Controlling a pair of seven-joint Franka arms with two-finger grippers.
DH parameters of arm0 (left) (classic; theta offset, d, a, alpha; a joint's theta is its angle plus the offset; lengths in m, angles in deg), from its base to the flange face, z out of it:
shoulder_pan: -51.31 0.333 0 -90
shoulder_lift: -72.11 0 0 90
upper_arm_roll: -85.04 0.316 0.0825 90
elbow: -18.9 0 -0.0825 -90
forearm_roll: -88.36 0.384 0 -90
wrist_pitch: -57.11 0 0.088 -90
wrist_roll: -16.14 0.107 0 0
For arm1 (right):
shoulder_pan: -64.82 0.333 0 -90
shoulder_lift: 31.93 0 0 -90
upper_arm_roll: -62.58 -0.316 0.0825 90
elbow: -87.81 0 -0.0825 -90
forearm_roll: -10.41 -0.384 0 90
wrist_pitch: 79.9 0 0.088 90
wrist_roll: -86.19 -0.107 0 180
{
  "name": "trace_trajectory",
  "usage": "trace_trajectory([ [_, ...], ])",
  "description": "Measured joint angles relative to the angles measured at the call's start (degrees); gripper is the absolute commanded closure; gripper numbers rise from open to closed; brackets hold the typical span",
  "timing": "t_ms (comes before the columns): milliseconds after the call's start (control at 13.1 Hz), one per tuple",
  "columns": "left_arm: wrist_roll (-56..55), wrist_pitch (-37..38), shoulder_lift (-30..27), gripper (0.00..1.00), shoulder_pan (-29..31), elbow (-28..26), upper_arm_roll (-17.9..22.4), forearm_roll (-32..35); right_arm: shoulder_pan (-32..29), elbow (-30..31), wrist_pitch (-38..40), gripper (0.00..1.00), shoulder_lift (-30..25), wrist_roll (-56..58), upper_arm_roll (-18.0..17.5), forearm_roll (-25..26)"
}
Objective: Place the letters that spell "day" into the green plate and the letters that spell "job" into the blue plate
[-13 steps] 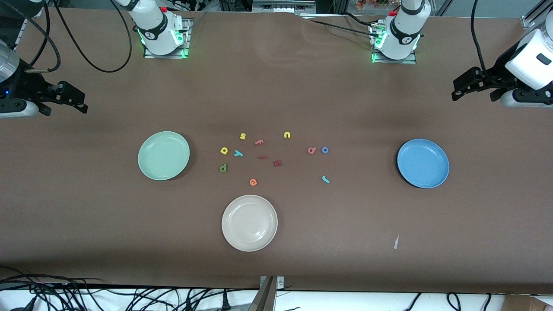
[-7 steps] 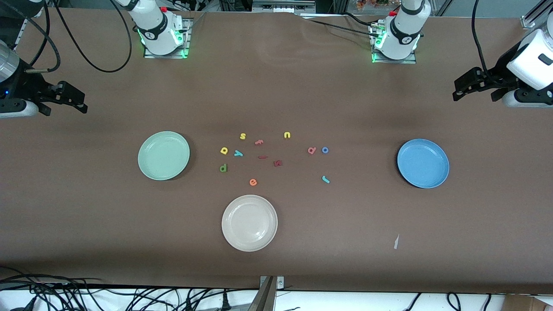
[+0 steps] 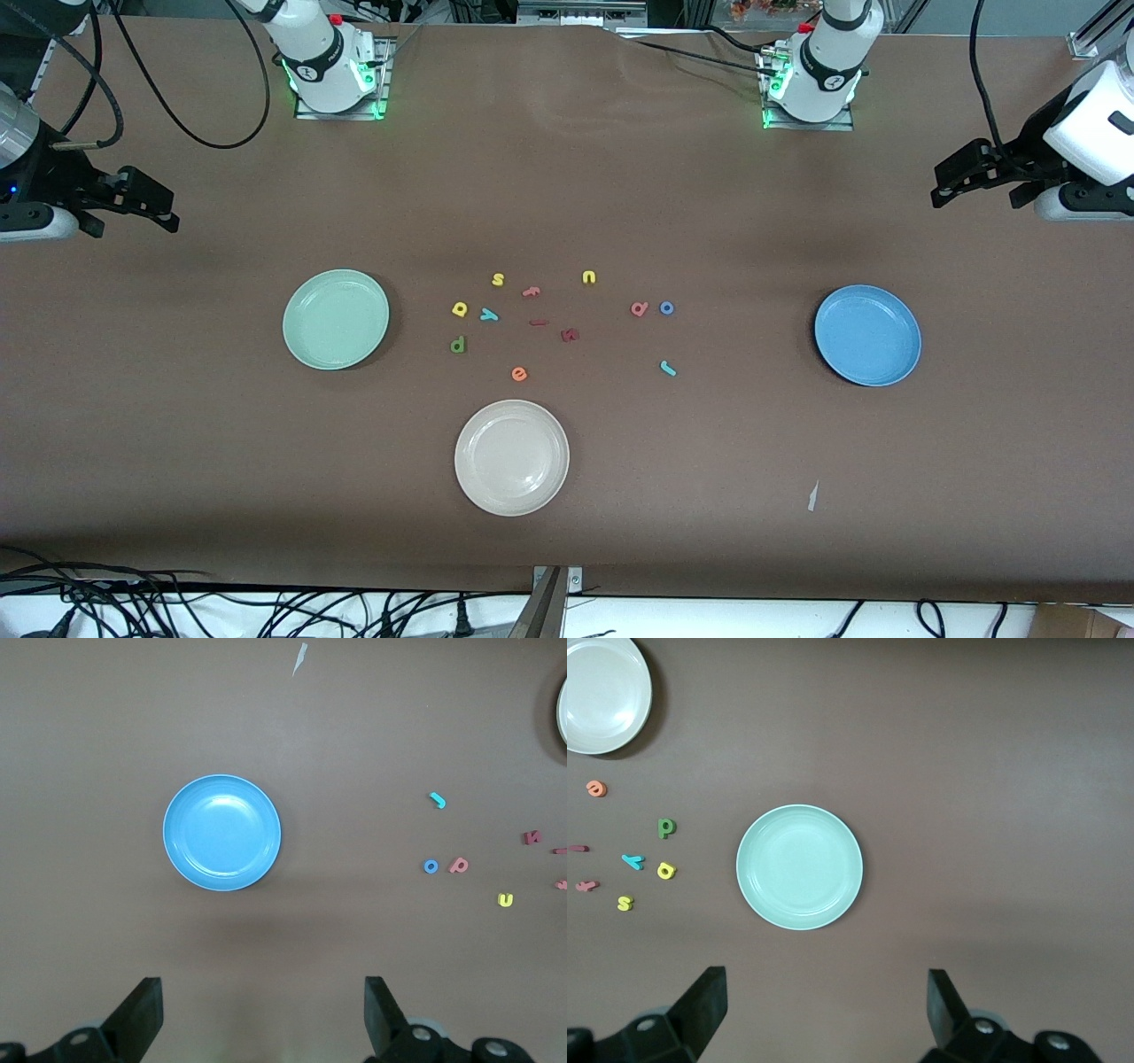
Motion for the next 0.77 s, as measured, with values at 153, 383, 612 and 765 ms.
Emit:
trace_trajectory([
  [153, 0.0, 0.0, 0.0, 0.00, 0.1, 0.0, 0.0, 0.0, 0.0, 0.0, 0.2, 0.00, 0.0, 0.0, 0.0, 0.0],
  [383, 0.0, 0.0, 0.0, 0.00, 0.2, 0.0, 0.0, 0.0, 0.0, 0.0, 0.3, 0.00, 0.0, 0.0, 0.0, 0.0],
  [612, 0.0, 0.0, 0.0, 0.00, 0.3, 0.0, 0.0, 0.0, 0.0, 0.0, 0.3, 0.00, 0.0, 0.0, 0.1, 0.0],
  [765, 0.0, 0.0, 0.0, 0.00, 0.3, 0.0, 0.0, 0.0, 0.0, 0.0, 0.5, 0.00, 0.0, 0.0, 0.1, 0.0],
])
